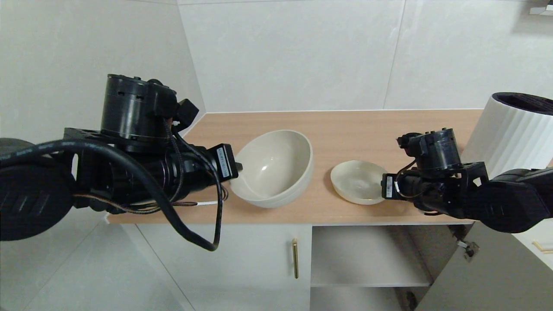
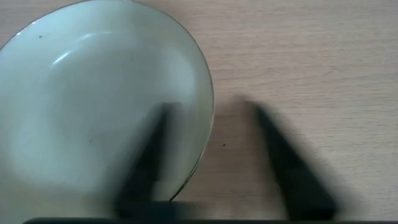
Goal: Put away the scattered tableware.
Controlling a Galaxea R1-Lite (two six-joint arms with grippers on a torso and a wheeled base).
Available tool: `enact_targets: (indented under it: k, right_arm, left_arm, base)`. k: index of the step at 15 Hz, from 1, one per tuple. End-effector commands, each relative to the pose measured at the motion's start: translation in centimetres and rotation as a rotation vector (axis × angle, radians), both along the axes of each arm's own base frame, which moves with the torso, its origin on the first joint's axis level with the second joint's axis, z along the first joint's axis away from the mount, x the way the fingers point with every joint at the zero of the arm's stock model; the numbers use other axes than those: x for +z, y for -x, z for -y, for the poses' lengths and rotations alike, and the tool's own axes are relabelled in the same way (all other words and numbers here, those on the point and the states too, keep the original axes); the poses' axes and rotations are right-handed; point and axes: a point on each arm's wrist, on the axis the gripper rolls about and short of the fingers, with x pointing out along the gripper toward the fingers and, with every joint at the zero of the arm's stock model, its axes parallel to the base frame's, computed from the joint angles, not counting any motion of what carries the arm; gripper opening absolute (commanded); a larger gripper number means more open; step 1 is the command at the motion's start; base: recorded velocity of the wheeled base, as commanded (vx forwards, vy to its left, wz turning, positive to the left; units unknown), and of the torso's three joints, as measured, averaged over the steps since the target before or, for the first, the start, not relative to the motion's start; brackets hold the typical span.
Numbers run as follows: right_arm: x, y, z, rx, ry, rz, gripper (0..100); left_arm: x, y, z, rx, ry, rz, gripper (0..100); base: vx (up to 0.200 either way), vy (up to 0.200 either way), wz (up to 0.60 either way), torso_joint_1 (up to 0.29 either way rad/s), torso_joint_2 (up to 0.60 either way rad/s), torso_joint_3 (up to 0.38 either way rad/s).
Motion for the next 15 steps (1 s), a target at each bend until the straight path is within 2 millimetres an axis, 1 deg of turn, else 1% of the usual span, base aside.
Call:
enact_targets:
  k: [1,2,3,4,5,6,9,11,12,13,15]
  right_arm:
    - [0.0,0.0,0.0,-0.001,0.001,0.000,0]
    - [0.6,0.2,0.1,-0.002,-0.009,0.016,0]
    - [1.5,0.7,0.3,-0.001,-0.033,0.039,0]
    - [3.0,1.5,0.7,0.000,-0.075,0.074,0]
    - [3.7,1.9,0.9,0.011,-0.088,0.088,0]
    - [5.5,3.2,1.5,0.045,-0.125,0.124,0]
    - [8.5,6.5,2.8,0.144,-0.175,0.121,0]
    - [9.8,8.4,3.5,0.232,-0.213,0.097,0]
    - [10.0,8.9,3.7,0.246,-0.218,0.092,0]
    - [10.1,9.0,3.8,0.247,-0.218,0.092,0]
    - [9.9,9.1,3.8,0.246,-0.216,0.085,0]
  left_arm:
    - [0.1,0.1,0.0,0.000,0.002,0.003,0]
    - [0.1,0.1,-0.1,0.000,0.002,0.004,0]
    - [0.1,0.1,-0.1,0.000,0.002,0.004,0]
    - [0.5,0.4,-0.2,-0.005,0.009,0.015,0]
    - [0.7,0.6,-0.3,-0.013,0.015,0.018,0]
    - [1.0,1.2,-0.5,-0.054,0.022,0.026,0]
    - [1.2,2.4,-1.0,-0.113,0.019,0.038,0]
    - [1.2,2.4,-1.0,-0.115,0.018,0.037,0]
    - [1.1,2.4,-1.0,-0.113,0.017,0.035,0]
    - [1.1,2.4,-1.0,-0.113,0.017,0.035,0]
    - [1.1,2.4,-1.0,-0.113,0.017,0.035,0]
  base:
    - [0.000,0.000,0.00,0.000,0.00,0.000]
    - [0.000,0.000,0.00,0.000,0.00,0.000]
    - [0.000,0.000,0.00,0.000,0.00,0.000]
    - [0.000,0.000,0.00,0.000,0.00,0.000]
    - [0.000,0.000,0.00,0.000,0.00,0.000]
    - [0.000,0.000,0.00,0.000,0.00,0.000]
    - [0.000,0.000,0.00,0.000,0.00,0.000]
    - [0.000,0.000,0.00,0.000,0.00,0.000]
    - [0.000,0.000,0.00,0.000,0.00,0.000]
    - [0.000,0.000,0.00,0.000,0.00,0.000]
    - [-0.200,0.000,0.00,0.000,0.00,0.002]
